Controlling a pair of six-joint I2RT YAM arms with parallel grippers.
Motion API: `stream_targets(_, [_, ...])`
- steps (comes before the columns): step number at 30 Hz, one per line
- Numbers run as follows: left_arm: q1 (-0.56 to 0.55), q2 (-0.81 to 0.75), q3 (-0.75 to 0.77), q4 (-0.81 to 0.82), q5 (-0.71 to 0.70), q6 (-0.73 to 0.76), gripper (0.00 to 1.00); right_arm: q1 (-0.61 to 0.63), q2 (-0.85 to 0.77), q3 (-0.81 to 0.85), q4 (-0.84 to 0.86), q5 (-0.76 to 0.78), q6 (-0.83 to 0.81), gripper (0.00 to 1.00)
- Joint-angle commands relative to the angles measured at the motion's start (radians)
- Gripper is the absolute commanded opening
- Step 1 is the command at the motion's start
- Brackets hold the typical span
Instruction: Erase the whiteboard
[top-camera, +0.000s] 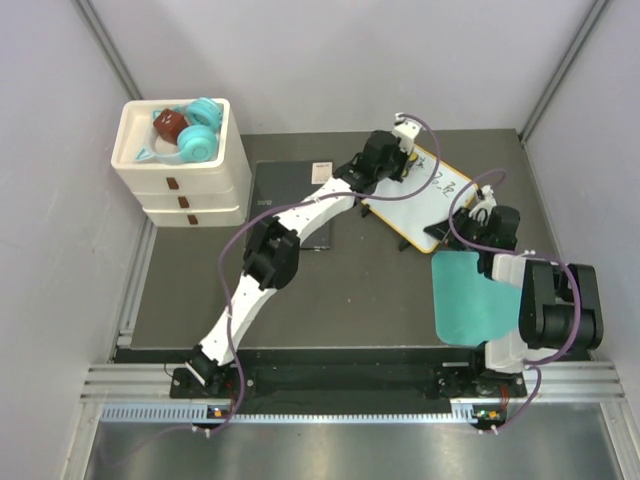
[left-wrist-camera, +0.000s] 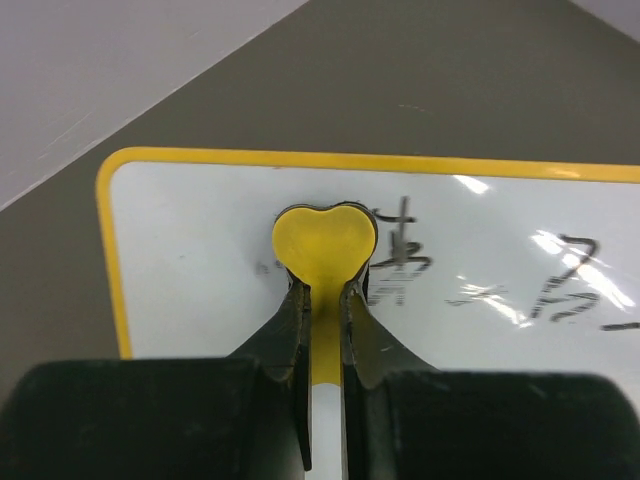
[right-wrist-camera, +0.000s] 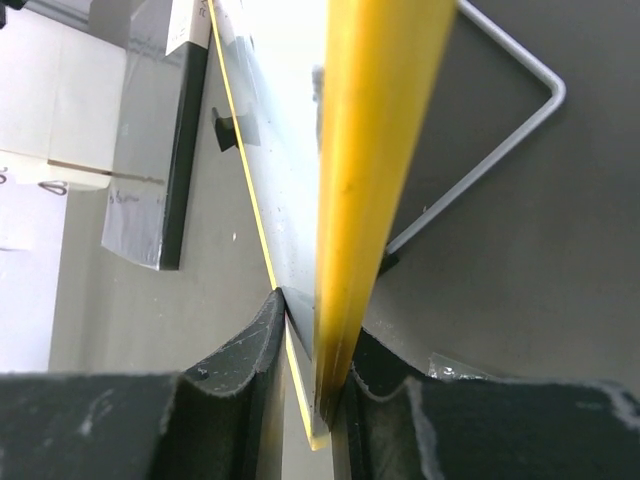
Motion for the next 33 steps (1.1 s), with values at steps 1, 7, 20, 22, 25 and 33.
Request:
stream_targets(1, [-0.047, -0.014, 0.045, 0.04, 0.124, 0.027, 0.0, 0.065, -0.003, -0.062, -0.219, -0.017, -0.096, 0.0])
stream_targets(7, [-0.124, -0.023, 0.027, -0.02, 0.15, 0.153, 0.0, 0.068, -0.024, -0.079, -0.195, -0.019, -0.094, 0.0])
stream_targets(20, [-0.103, 0.006, 0.016, -0.062, 0.004, 0.221, 0.0, 0.07, -0.037, -0.091, -0.172, -0.028, -0.093, 0.0])
stream_targets(22, [-0.064, 0.009, 0.011, -0.05, 0.014, 0.187, 0.0, 0.07, -0.037, -0.092, -0.164, -0.029, -0.091, 0.0])
stream_targets(25, [-0.017, 0.001, 0.0, -0.034, 0.005, 0.165, 0.0, 0.07, -0.035, -0.092, -0.162, -0.031, -0.091, 0.0])
stream_targets(33, [0.006, 0.011, -0.001, -0.007, 0.061, 0.19, 0.0, 0.07, -0.034, -0.092, -0.159, -0.031, -0.09, 0.0])
